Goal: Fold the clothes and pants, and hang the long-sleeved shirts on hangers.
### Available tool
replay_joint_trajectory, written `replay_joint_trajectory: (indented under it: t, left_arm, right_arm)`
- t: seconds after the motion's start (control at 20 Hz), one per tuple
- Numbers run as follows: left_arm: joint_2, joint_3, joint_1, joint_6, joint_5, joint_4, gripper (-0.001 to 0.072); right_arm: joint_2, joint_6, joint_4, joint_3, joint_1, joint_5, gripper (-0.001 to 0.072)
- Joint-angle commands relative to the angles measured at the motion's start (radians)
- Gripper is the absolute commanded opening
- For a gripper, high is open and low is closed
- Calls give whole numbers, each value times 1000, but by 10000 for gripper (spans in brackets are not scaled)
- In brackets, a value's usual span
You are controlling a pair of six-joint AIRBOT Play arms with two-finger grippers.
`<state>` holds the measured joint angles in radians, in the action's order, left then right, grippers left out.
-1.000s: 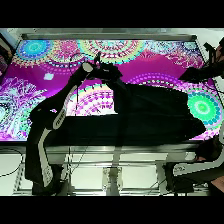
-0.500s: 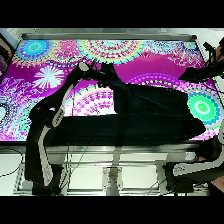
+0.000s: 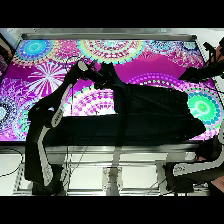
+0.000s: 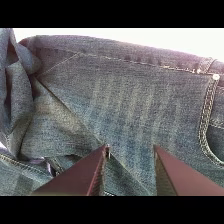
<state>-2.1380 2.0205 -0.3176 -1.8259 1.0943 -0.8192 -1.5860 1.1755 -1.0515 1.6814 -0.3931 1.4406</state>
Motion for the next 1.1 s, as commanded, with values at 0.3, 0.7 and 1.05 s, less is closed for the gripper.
replay_joint_trajectory:
  t: [0.3, 0.7, 1.05]
  left_arm:
    - [-44, 0, -26, -30, -160, 70, 469]
    - [-55, 1, -7, -37, -225, 72, 38]
    - [223, 1, 198, -156, 248, -613, 37]
  right_arm:
    - [0, 1, 0, 1, 1, -1, 335]
    - [0, 1, 0, 1, 1, 1, 335]
    - [0, 38, -28, 1, 1, 39, 334]
